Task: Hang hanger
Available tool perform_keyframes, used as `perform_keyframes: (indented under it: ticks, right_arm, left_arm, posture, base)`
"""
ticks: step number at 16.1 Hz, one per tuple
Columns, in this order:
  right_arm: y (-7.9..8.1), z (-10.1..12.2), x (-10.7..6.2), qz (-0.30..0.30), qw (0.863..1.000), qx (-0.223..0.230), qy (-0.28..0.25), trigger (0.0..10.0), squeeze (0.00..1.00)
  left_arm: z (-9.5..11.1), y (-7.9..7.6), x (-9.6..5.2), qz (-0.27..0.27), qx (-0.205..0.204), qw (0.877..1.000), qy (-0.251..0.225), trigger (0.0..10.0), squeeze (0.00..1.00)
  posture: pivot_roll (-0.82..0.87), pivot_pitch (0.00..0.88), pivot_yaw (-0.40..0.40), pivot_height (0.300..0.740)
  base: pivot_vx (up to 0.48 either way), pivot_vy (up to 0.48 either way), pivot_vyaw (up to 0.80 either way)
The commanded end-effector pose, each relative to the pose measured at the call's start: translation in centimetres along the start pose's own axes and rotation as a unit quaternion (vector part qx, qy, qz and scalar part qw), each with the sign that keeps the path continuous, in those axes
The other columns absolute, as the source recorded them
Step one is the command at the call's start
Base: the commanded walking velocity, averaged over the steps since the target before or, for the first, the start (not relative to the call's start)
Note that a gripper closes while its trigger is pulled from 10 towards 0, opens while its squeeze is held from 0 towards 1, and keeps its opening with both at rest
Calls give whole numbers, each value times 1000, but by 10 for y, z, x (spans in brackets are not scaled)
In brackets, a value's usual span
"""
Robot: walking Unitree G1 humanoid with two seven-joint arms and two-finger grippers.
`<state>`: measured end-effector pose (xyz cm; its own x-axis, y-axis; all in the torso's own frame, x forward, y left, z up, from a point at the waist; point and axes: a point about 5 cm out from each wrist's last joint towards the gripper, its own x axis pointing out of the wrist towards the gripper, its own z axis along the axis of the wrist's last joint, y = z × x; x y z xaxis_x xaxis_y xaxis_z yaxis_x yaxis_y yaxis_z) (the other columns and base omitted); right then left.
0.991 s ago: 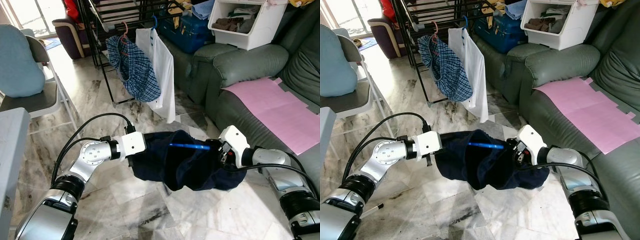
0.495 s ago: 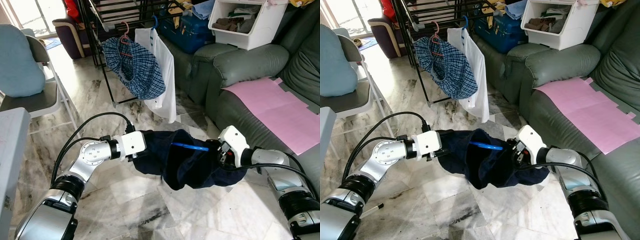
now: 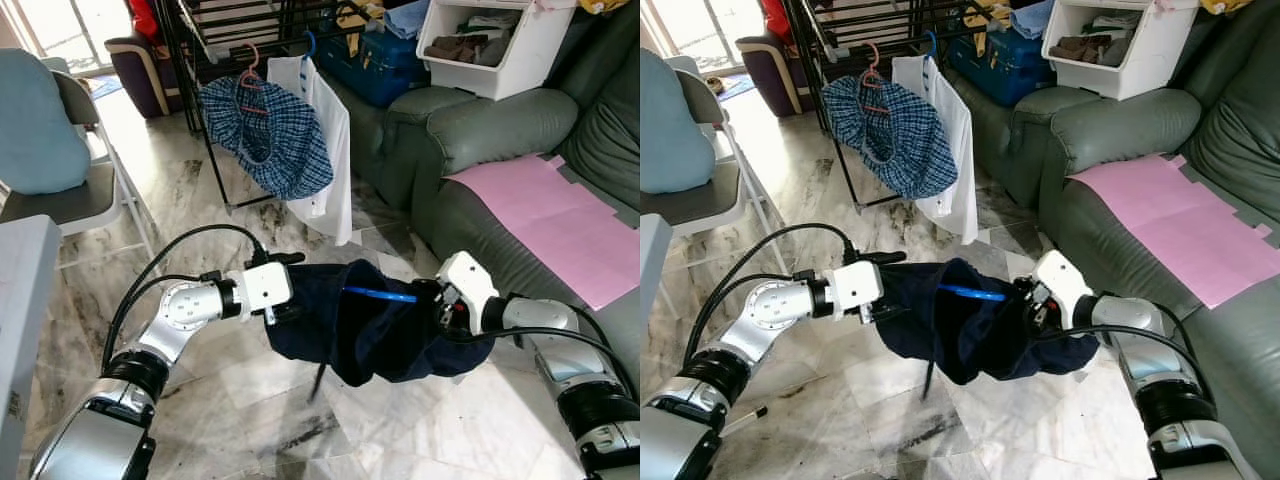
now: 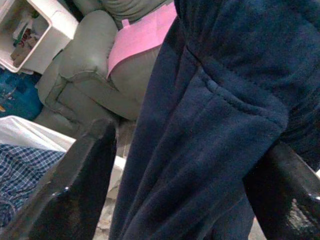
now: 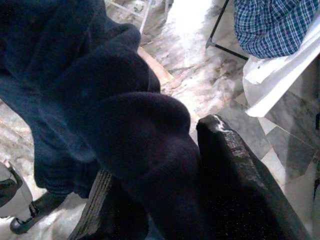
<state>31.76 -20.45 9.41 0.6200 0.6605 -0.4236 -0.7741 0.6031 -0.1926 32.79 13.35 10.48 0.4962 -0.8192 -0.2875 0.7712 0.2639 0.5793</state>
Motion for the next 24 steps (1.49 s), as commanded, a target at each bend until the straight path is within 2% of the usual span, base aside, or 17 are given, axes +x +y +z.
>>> perform_keyframes:
  ticks: [1, 2, 5, 7, 9, 10, 11, 12, 15, 16, 17, 18, 19, 20, 21, 22, 24]
  right_arm:
    - [0, 3, 6, -30, 999, 24, -2, 0, 0]
    - [4, -6, 13, -62, 996, 69, 16, 0, 0]
    - [0, -10, 14, -94, 990, 97, 26, 0, 0]
    - [0, -12, 16, -112, 986, 123, 24, 0, 0]
    - [0, -14, 18, -150, 977, 152, 23, 0, 0]
    - [0, -12, 20, -182, 967, 178, 9, 0, 0]
    - [0, -9, 22, -207, 960, 190, -8, 0, 0]
    - [1, -7, 23, -225, 953, 203, -19, 0, 0]
    - [11, -8, 26, -280, 923, 258, -54, 0, 0]
    - [16, -13, 24, -307, 903, 293, -64, 1647, 0]
    - [19, -19, 21, -325, 891, 312, -63, 4275, 0]
    - [22, -24, 20, -330, 887, 319, -58, 10000, 0]
    - [27, -29, 19, -335, 883, 325, -51, 10000, 0]
    - [33, -34, 18, -343, 876, 336, -48, 10000, 0]
    - [35, -35, 18, -348, 871, 341, -51, 10000, 0]
    - [37, -32, 15, -367, 854, 358, -82, 10000, 0]
    - [39, -29, 10, -375, 844, 366, -111, 10000, 0]
  left_arm:
    - [4, 6, -6, 21, 48, 998, -18, 10000, 1000]
    - [7, 6, -12, 30, 95, 994, -35, 10000, 1000]
    - [7, 6, -14, 39, 95, 994, -39, 10000, 1000]
    - [5, 6, -14, 68, 67, 994, -44, 10000, 1000]
    - [-5, 7, -16, 154, -17, 987, -43, 10000, 1000]
    - [-15, 5, -19, 230, -91, 968, -36, 10000, 1000]
    - [-25, 2, -21, 289, -166, 942, -28, 10000, 1000]
    - [-32, -1, -22, 329, -216, 919, -20, 10000, 1000]
    - [-53, -26, -26, 428, -304, 850, 40, 10000, 1000]
    - [-54, -37, -25, 446, -320, 835, 38, 10000, 1000]
    - [-56, -43, -26, 456, -329, 825, 47, 10000, 1000]
    - [-59, -46, -26, 464, -336, 817, 60, 10000, 1000]
    - [-62, -50, -27, 471, -341, 810, 78, 10000, 1000]
    - [-64, -55, -29, 474, -344, 806, 89, 10000, 929]
    - [-65, -57, -29, 477, -347, 802, 91, 10000, 0]
    - [-65, -60, -30, 488, -347, 795, 97, 10000, 0]
    - [-64, -62, -31, 494, -347, 792, 95, 10000, 0]
  posture:
    - [-135, 0, 4, 740]
    - [-135, 0, 4, 740]
    - [-135, 0, 4, 740]
    - [-132, 0, 6, 740]
    - [-129, 0, 12, 740]
    - [-130, 0, 16, 740]
    - [-130, 0, 18, 740]
    - [-131, 0, 19, 740]
    - [-122, 0, 21, 740]
    - [-119, 0, 24, 740]
    - [-120, 0, 28, 740]
    - [-118, 0, 30, 740]
    - [-116, 0, 32, 740]
    - [-112, 0, 35, 740]
    - [-107, 0, 38, 740]
    - [-103, 0, 40, 740]
    - [-104, 0, 46, 740]
  base:
    - [0, 0, 0]
    - [0, 0, 0]
    - [0, 0, 0]
    - [0, 0, 0]
    - [0, 0, 0]
    - [0, 0, 0]
    - [0, 0, 0]
    - [0, 0, 0]
    - [0, 0, 0]
    - [0, 0, 0]
    - [0, 0, 0]
    - [0, 0, 0]
    - [0, 0, 0]
    - [0, 0, 0]
    - [0, 0, 0]
    - [0, 0, 0]
    - [0, 0, 0]
